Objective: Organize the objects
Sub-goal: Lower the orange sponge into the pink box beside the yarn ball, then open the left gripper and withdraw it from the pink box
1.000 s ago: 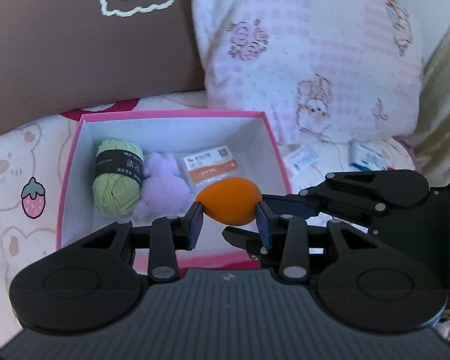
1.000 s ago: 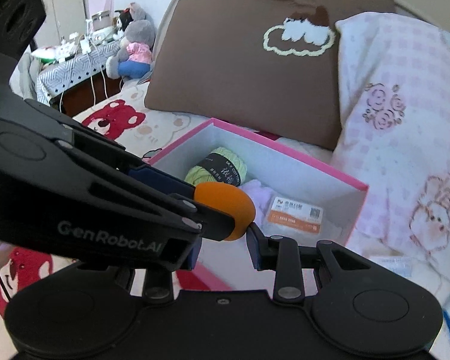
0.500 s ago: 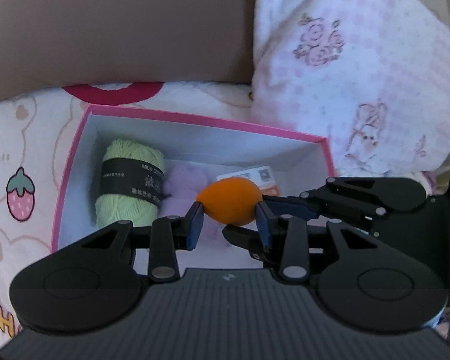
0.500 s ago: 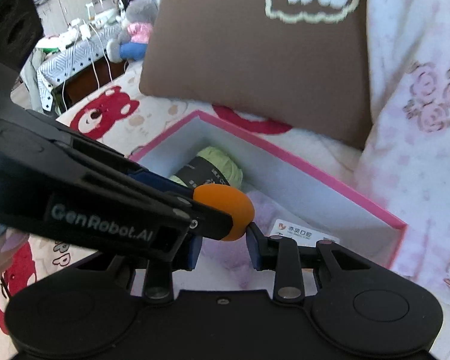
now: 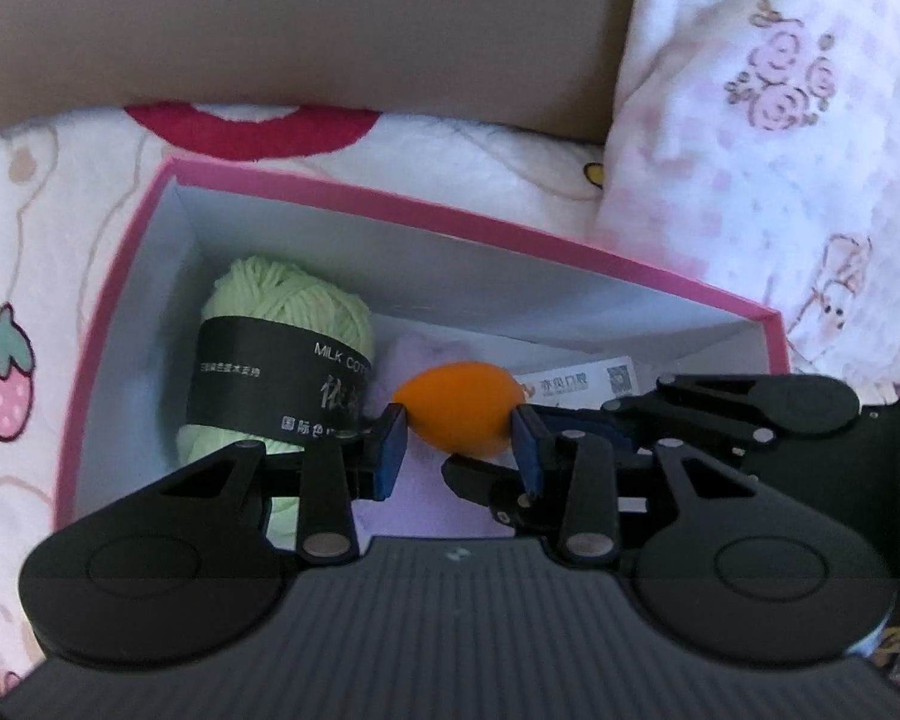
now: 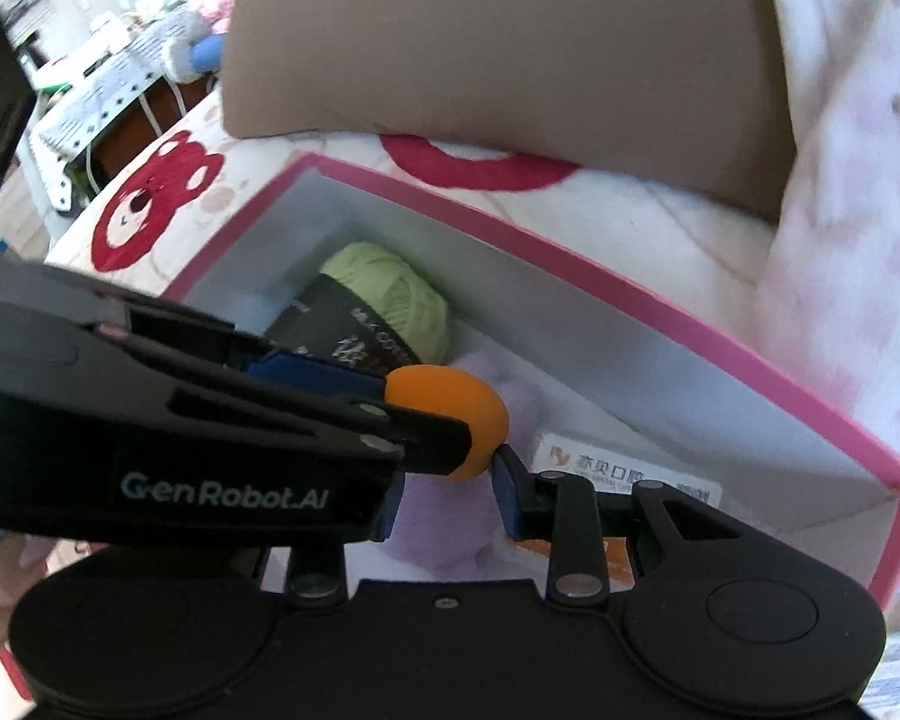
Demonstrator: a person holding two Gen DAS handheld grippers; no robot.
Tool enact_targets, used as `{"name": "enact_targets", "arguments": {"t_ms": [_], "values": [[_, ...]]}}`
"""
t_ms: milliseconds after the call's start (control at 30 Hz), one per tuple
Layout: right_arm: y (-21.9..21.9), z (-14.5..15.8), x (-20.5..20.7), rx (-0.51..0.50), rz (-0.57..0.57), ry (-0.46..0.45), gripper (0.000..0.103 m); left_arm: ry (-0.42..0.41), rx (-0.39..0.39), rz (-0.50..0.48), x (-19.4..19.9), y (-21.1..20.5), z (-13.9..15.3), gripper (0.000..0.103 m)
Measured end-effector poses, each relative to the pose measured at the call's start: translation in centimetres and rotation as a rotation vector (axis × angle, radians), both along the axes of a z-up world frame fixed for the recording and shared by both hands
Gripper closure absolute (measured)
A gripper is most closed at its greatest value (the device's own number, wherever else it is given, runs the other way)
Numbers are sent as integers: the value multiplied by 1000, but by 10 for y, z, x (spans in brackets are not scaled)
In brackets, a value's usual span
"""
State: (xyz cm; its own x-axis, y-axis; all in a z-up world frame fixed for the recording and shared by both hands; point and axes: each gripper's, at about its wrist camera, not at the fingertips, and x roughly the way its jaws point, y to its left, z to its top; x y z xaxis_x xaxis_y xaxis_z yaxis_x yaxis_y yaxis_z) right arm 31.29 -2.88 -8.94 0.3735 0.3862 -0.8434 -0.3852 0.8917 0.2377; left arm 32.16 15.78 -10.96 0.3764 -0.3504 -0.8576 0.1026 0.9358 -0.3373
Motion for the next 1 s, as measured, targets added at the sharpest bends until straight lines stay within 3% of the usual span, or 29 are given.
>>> {"name": "enact_targets", "arguments": {"t_ms": [200,333,800,1000], "values": [[-13,-6,9,51,-75,64,65,-8,-36,52,8,-3,-9,66],[-16,5,0,69,-33,53,65,14,-73,106,13,-2,-10,66],[-6,17,-34,-73,34,-73,55,-74,30,91,-3,-7,13,61],[-13,21,-40,-70,19,-90,55,-74,50,85,-17,-4,24,55]]}}
